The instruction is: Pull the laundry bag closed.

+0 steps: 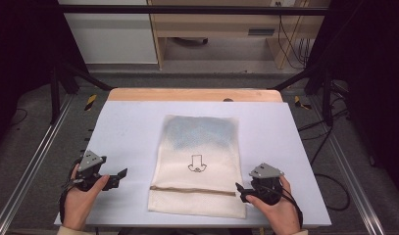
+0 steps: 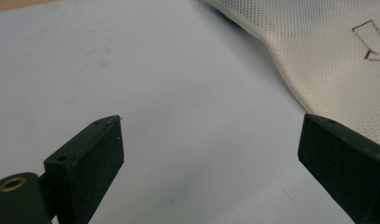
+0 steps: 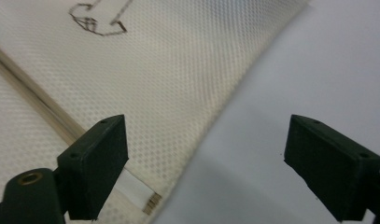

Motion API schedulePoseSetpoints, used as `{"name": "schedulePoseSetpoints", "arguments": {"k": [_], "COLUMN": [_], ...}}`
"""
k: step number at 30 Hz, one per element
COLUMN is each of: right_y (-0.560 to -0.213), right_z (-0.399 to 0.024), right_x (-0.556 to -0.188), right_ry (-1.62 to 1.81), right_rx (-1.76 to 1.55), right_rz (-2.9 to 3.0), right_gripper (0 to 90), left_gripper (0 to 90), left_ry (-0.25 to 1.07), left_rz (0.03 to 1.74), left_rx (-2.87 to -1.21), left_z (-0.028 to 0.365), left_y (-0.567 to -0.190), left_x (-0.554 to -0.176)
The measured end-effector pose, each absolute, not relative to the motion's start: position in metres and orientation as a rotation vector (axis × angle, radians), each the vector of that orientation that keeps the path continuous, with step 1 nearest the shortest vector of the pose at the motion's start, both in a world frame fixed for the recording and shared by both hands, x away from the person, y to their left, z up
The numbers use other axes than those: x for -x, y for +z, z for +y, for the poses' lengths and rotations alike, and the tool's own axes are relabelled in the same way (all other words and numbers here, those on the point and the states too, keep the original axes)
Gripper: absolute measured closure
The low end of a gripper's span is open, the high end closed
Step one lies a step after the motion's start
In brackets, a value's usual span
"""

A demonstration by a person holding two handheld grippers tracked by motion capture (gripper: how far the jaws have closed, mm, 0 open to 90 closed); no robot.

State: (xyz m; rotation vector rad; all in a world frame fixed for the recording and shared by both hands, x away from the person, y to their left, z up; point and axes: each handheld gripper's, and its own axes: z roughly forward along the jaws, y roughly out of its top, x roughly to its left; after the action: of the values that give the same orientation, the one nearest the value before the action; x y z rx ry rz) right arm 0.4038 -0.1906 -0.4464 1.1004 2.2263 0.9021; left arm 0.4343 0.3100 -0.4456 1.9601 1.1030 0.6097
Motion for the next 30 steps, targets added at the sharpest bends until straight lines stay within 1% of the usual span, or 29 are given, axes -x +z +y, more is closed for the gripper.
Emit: {"name": "schedulePoseSetpoints", "arguments": {"k": [2, 6, 11, 12, 13, 14, 15, 24, 28, 30], "right_y": [-0.437, -0.434, -0.431, -0.431, -0.431, -0.43, -0.43, -0.423, -0.42, -0.419], "right_z": [-0.18, -0.171, -0.154, -0.145, -0.145, -0.135, -0.135, -0.083, -0.07, -0.063], "right_x": [-0.407, -0.413, -0.42, -0.422, -0.422, -0.424, -0.424, -0.435, -0.438, -0.44], "right_ry": [0.912, 0.902, 0.875, 0.868, 0.868, 0.86, 0.86, 0.812, 0.785, 0.786], "right_rx": [-1.054, -1.032, -0.982, -0.962, -0.962, -0.929, -0.929, -0.747, -0.707, -0.673], "right_rz": [2.265, 2.31, 2.37, 2.386, 2.386, 2.405, 2.405, 2.513, 2.53, 2.546], "right_gripper": [9.5, 8.3, 9.3, 12.1, 12.1, 13.7, 13.7, 20.8, 22.7, 24.9], "left_gripper": [8.0, 8.2, 8.2, 8.2, 8.2, 8.1, 8.1, 8.1, 8.1, 8.3], "left_ry": [0.625, 0.654, 0.65, 0.651, 0.65, 0.652, 0.651, 0.661, 0.671, 0.663], "left_rz": [1.086, 1.085, 1.094, 1.096, 1.1, 1.104, 1.111, 1.129, 1.129, 1.134], "left_rx": [-1.965, -1.972, -1.988, -1.987, -1.986, -1.984, -1.982, -1.994, -1.986, -1.979], "left_z": [0.305, 0.3, 0.301, 0.302, 0.302, 0.303, 0.304, 0.306, 0.309, 0.312], "left_y": [-0.444, -0.444, -0.449, -0.45, -0.45, -0.451, -0.451, -0.454, -0.452, -0.451], "left_x": [-0.432, -0.432, -0.434, -0.435, -0.435, -0.436, -0.436, -0.441, -0.442, -0.443]}}
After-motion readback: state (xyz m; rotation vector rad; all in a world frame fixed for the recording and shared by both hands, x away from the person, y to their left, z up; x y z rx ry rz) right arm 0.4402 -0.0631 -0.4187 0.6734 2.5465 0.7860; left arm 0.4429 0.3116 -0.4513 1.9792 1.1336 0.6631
